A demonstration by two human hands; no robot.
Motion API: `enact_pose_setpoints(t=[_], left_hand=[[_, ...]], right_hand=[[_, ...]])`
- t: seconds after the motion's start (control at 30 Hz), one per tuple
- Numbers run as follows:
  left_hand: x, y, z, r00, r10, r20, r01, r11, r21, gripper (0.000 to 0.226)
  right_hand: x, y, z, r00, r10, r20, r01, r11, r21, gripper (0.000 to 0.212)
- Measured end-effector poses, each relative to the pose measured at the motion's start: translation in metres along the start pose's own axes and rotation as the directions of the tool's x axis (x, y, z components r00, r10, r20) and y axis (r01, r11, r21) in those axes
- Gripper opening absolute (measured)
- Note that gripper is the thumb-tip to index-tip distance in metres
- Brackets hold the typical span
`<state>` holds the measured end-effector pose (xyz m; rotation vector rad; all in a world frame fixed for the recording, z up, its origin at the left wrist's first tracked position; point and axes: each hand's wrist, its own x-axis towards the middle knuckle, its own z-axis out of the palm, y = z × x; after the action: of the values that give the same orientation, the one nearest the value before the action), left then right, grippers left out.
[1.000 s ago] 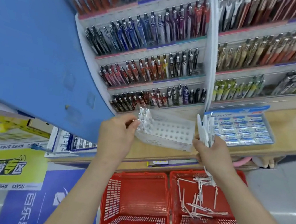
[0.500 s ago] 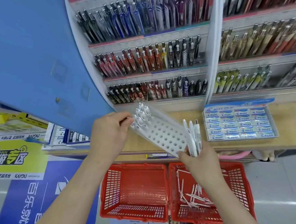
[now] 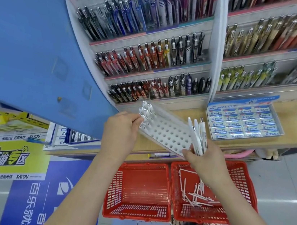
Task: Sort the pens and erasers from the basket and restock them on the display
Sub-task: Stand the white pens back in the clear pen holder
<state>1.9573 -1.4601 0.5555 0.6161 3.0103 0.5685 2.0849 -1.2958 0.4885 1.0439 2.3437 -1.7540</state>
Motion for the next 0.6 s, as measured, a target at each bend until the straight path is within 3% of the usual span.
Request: enact_pose_setpoints(t=[0.17, 0.47, 0.6], left_hand=[[0.005, 0.004, 0.0, 0.978, -0.207, -0.009, 0.207, 0.978, -0.018, 0.017], [0.011, 0.009, 0.005, 0.984, -0.168, 0.056, 0.161, 0.981, 0.111, 0.018], [0.008, 0.014, -0.007, 0.981, -0.179, 0.071, 0.167, 0.975, 0.15, 0.022]], right_hand=[[0.0, 0.001, 0.001, 1.0, 0.001, 0.003, -0.001, 1.0, 0.003, 0.02], [-0.001, -0.011, -0.013, 0.993, 0.114, 0.01, -0.114, 0.973, 0.198, 0.025], [-0.01, -0.031, -0.03, 0.976, 0.132, 0.175, -0.2, 0.86, 0.469, 0.014]])
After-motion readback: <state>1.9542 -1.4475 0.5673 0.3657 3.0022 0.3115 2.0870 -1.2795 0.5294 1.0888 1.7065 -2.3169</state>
